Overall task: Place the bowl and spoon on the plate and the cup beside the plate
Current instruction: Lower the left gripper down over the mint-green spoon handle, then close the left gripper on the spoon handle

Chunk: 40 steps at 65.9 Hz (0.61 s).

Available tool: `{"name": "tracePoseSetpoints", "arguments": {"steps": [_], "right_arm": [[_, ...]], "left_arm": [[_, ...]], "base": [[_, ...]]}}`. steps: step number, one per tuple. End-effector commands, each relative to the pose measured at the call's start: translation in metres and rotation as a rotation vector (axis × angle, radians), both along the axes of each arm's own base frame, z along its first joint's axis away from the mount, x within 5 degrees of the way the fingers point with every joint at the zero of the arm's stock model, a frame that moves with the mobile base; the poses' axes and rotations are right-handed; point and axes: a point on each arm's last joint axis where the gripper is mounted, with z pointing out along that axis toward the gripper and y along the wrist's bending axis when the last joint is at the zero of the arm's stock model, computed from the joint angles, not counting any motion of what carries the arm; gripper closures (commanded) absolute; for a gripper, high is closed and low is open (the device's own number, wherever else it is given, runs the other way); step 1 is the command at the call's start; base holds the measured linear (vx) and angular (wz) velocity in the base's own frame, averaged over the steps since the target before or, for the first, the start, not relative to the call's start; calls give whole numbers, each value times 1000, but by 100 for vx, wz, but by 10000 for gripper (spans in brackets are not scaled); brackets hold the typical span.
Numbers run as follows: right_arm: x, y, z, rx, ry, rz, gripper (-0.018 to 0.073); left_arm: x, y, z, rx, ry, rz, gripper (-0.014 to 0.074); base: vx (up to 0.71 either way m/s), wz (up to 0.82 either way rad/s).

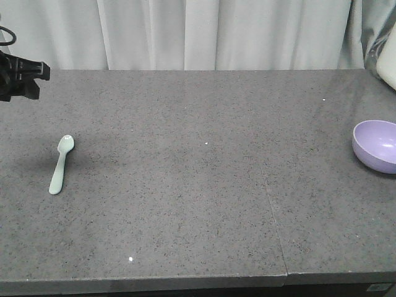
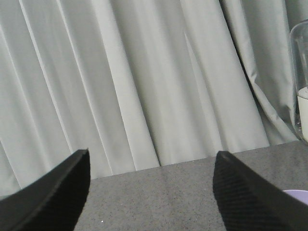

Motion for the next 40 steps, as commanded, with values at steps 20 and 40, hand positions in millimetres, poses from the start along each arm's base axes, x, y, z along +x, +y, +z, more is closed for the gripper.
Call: {"name": "tracePoseSetpoints", "arguments": {"steps": [20,40], "right_arm": [[0,-1,11,-15,-44,-11,31],[0,-1,11,-15,-44,-11,31]], "left_arm": [[18,-2,0,-12,35,-3,235],[32,-2,-45,-9,255,-7,235]], "base": [[0,0],[0,0]]}}
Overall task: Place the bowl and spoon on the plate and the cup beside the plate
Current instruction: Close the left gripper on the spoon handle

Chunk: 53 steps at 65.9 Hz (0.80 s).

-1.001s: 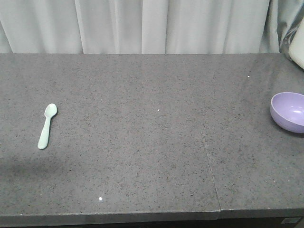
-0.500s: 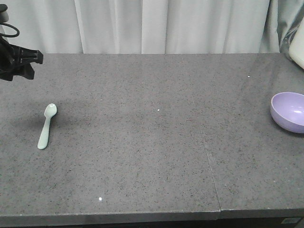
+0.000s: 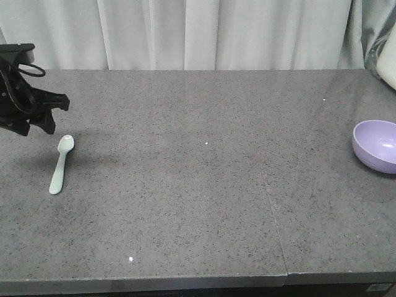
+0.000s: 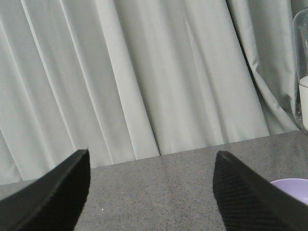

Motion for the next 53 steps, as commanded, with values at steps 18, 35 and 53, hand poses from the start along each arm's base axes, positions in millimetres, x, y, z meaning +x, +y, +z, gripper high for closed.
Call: {"name": "tracePoseSetpoints", "arguments": {"steps": [18,35,53], "right_arm": [[0,-2,15,-9,-81,-19,31],[0,-2,15,-8,-81,-19,31],[0,-2,15,-9,-81,-19,31]], "left_arm": [[6,-5,-1,-58,-1,7,235],[15,-6,-18,-66,29,10,235],[25,-6,-37,-64,48,14,235]], "base": [[0,0],[0,0],[0,0]]}}
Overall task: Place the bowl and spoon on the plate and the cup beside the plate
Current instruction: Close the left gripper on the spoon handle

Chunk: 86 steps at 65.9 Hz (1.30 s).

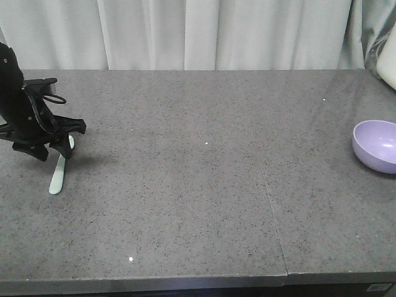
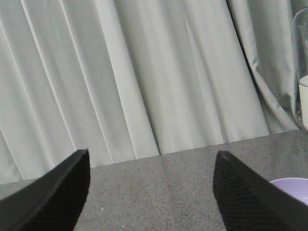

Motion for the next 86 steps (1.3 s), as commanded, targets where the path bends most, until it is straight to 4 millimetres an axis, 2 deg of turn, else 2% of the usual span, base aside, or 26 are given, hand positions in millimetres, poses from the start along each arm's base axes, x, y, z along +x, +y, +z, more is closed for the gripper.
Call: {"name": "tracePoseSetpoints", "arguments": {"steps": [1,50,65,80,86], "right_arm": [[0,-2,15,-9,-83,-20,31],[-1,-2,16,-6,-101,-25,31],[-1,-2,17,-6,-103,-25,31],[-1,-2,17,-6,-103,-25,31],[-1,-2,17,-6,-103,-25,31]], "left_arm": [[1,-2,24,-18,-94,10,235],[7,-5,-28,14,108,-18,235],[7,-17,-34,103,124,-81,235],[6,-21,-42,106,157,-93,239],[6,-22,-42,106,157,-96,265]], "base": [[0,0],[0,0],[0,0],[0,0],[0,0]]}}
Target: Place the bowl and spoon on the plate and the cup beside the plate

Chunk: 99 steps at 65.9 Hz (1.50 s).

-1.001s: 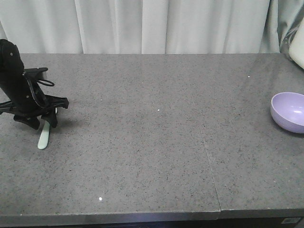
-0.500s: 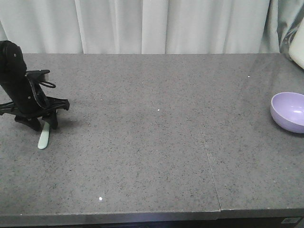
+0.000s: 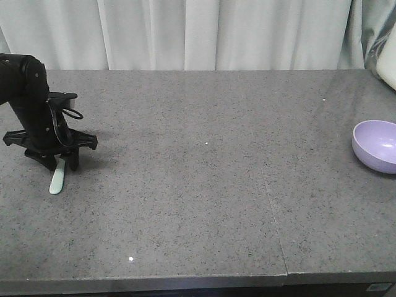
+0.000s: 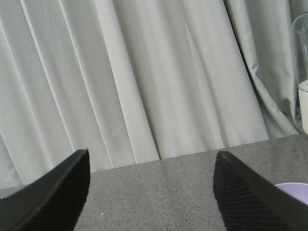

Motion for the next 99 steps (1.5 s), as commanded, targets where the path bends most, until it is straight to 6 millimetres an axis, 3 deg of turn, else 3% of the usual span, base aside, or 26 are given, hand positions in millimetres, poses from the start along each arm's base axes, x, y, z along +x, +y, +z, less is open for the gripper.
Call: {"name": "tracePoseSetpoints", "arguments": {"steps": [1,22,35,44,58,70,79,87,99], "right_arm": [[-1,-2,15,-8,-88,-22,31],[-1,-2,15,-8,-88,-22,31],[-1,-2,15,-9,-86,-21,31],[4,-1,13,-13,-56,-18,31],[19,-1,9,-44,8,-19,31],[31,-1,6,-45,53,-18,31],[36,-1,6,-46,74,-15,31],[39,0,13,-85,114,-12,31],[49,-1,36,-172,207,-20,31]], "left_arm": [[-4,-5,-3,4,46,-6,272],[-4,-3,-3,26,44,-19,606],[-5,-3,3,24,29,-36,603],[-9,-4,26,7,-39,-31,603],[-28,-3,99,-35,-289,-24,603],[-63,0,176,-57,-569,-24,603],[-106,4,239,-77,-812,-23,603],[-157,9,290,-96,-1041,-21,603],[-230,16,349,-124,-1396,-18,603]], "base": [[0,0],[0,0],[0,0],[0,0],[0,0],[0,0],[0,0],[0,0],[0,0]]}}
